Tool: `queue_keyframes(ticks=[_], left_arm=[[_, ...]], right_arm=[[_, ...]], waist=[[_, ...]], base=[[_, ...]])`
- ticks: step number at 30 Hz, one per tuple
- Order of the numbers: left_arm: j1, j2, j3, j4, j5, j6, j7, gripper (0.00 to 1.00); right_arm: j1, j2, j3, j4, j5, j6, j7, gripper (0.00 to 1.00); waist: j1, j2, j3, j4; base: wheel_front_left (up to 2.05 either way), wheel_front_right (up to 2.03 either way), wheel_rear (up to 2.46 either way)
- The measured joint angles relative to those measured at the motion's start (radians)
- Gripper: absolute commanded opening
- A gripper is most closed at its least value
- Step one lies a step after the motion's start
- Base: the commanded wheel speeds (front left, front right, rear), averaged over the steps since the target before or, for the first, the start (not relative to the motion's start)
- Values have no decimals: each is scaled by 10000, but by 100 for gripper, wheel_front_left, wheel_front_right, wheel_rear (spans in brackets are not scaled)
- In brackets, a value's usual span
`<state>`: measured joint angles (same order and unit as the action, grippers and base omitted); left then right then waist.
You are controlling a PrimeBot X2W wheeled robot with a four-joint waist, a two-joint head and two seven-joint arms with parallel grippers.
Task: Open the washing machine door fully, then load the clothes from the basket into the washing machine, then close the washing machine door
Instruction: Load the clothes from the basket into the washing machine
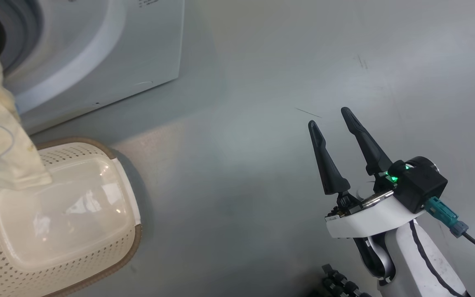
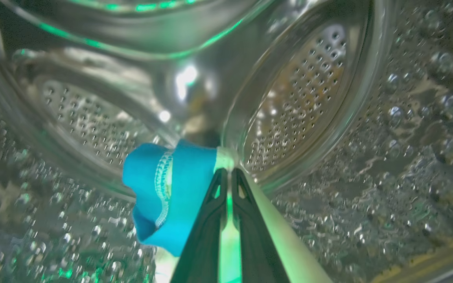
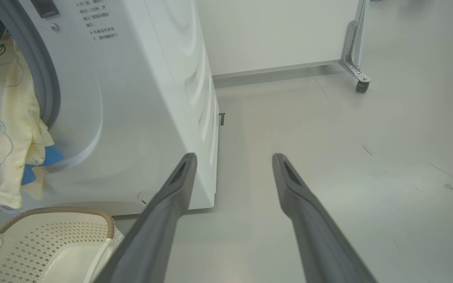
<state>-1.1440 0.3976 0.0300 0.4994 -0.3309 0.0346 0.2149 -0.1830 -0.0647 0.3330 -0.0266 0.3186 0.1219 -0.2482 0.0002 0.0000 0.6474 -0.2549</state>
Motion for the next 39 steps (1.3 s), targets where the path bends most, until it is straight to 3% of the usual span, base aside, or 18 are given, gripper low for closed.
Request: queue_keyframes(ticks=[12,29,30,31,32,39], left_arm=[[-1345,345,-65,-531,769,58,-2167,0],[-791,-403,261,1526,48,322,-1453,0],[-791,-403,261,1526,48,322,-1453,22],[-763,-447,297,1618,-23,322,-1453,88],[-739,-476,297,1680,-52,322,-1453,100],[-366,-675,217,1747,10,301,-2205,100]], right_arm=[[-567,29,-35,198,171,0,-38,100],[-781,50,-67,441,272,2,-38,100],[-781,50,-67,441,272,2,-38,100],[-781,50,-77,462,272,2,-38,100],[-781,50,-88,491,272,2,-38,100],[-781,50,-207,681,270,2,-38,100]], waist=[[0,0,944,-549],[-1,0,969,-469],[-1,0,969,-469],[-1,0,930,-453],[-1,0,889,-435],[-1,0,509,-249]], base=[[0,0,0],[0,0,0],[0,0,0],[0,0,0],[0,0,0],[0,0,0]])
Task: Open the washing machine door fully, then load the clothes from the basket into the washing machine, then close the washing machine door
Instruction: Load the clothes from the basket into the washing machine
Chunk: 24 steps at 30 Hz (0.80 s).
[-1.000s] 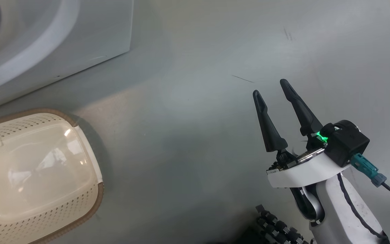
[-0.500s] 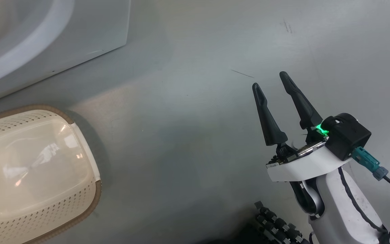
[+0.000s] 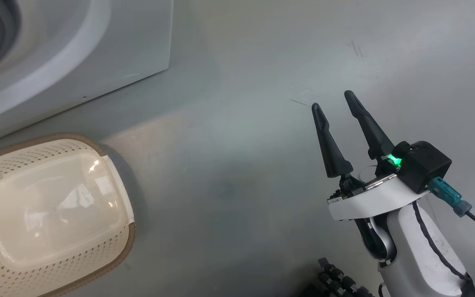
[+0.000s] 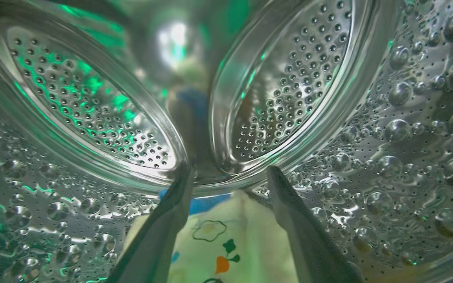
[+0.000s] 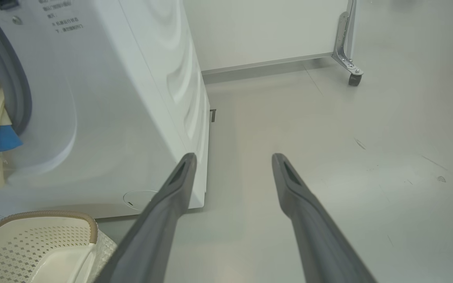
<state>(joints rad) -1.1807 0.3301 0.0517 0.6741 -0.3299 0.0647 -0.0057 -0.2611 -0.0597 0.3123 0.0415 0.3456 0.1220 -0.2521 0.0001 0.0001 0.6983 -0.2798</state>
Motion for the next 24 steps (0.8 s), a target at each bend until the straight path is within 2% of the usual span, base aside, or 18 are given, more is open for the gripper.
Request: queue_keyframes(ticks=[5,13,24], left_arm=[[854,-142,144,174,-63,0,-857,100],[2501,-805,125,209,-165,-217,-2376,100],[5118,-1875,-151,-525,-127,-263,-2522,100]], right_arm=[[2,0,-155,144,0,0,0,100],[58,-40,-546,416,-4,0,0,100],[564,-150,-874,698,-102,0,0,100]], waist=[[0,0,-393,154],[0,0,-1215,460],[0,0,-2433,1093]], base=[[0,0,0],[0,0,0],[0,0,0]])
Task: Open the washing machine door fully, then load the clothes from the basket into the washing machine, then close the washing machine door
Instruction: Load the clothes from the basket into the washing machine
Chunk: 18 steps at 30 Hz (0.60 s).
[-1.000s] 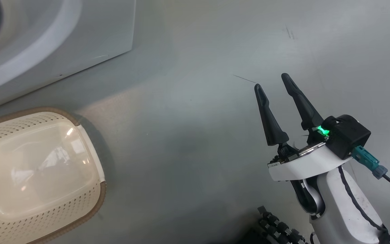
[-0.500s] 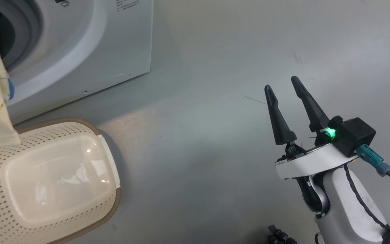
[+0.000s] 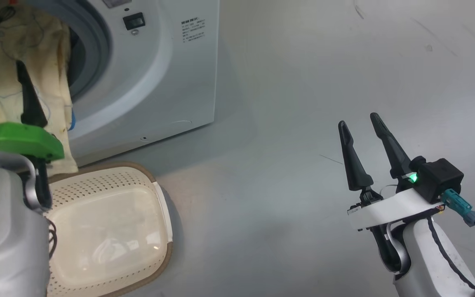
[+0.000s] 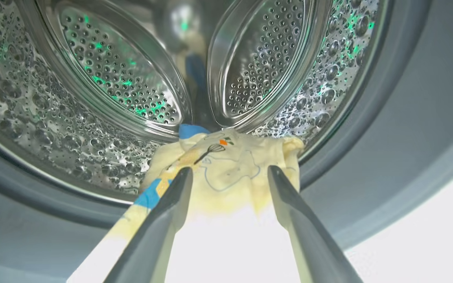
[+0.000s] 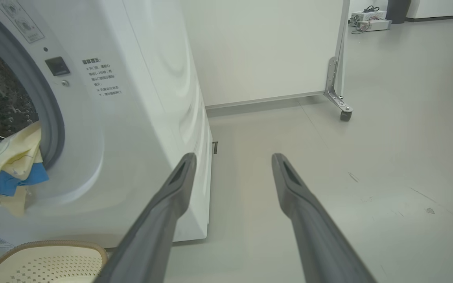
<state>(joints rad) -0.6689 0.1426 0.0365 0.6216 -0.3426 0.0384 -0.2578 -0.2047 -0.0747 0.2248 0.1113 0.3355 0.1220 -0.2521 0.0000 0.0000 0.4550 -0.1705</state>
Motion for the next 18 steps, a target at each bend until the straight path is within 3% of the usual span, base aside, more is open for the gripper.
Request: queue_keyframes(ticks=[10,18], left_arm=[[2205,-757,-130,-1841,637,15,12,100],[4040,-867,-399,-2508,1118,159,10,100]], right_arm=[[839,-199,-190,326,-150,0,0,100],[1431,-192,-203,548,-211,-2,0,100]], waist=[[0,0,-1167,582],[-1,0,-2090,1100]], base=[[0,0,0],[0,0,0]])
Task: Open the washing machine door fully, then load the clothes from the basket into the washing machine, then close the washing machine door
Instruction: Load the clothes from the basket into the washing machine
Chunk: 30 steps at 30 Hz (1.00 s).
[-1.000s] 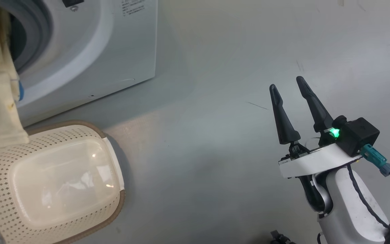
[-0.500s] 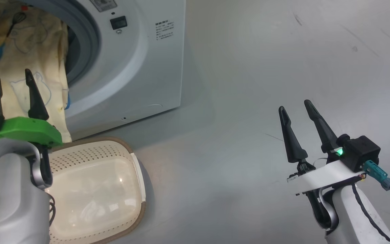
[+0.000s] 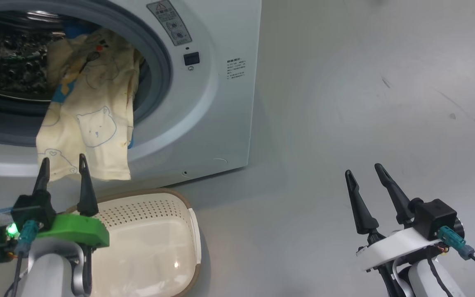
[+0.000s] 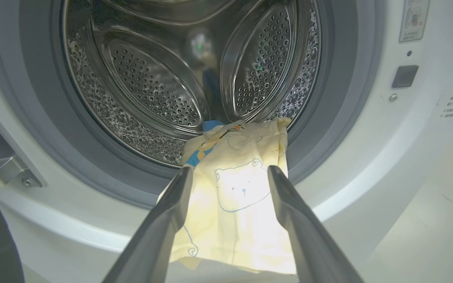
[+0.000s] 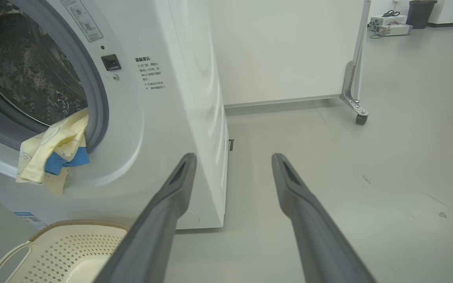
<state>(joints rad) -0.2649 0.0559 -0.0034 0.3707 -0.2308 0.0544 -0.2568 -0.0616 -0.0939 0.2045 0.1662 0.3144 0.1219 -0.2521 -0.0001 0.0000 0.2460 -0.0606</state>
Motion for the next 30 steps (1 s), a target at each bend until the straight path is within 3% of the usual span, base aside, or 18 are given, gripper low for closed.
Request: queue_keyframes(ticks=[15,30], left_arm=[[2347,-90,-320,-884,-88,29,2,100],[3111,-90,-477,-1534,-268,35,2,100]], right_arm=[[965,73,293,130,-79,-10,0,100],[1175,159,431,21,-92,-31,0,100]], waist=[[0,0,-1660,762],[0,0,-2095,859]], base=[[0,0,0],[0,0,0]])
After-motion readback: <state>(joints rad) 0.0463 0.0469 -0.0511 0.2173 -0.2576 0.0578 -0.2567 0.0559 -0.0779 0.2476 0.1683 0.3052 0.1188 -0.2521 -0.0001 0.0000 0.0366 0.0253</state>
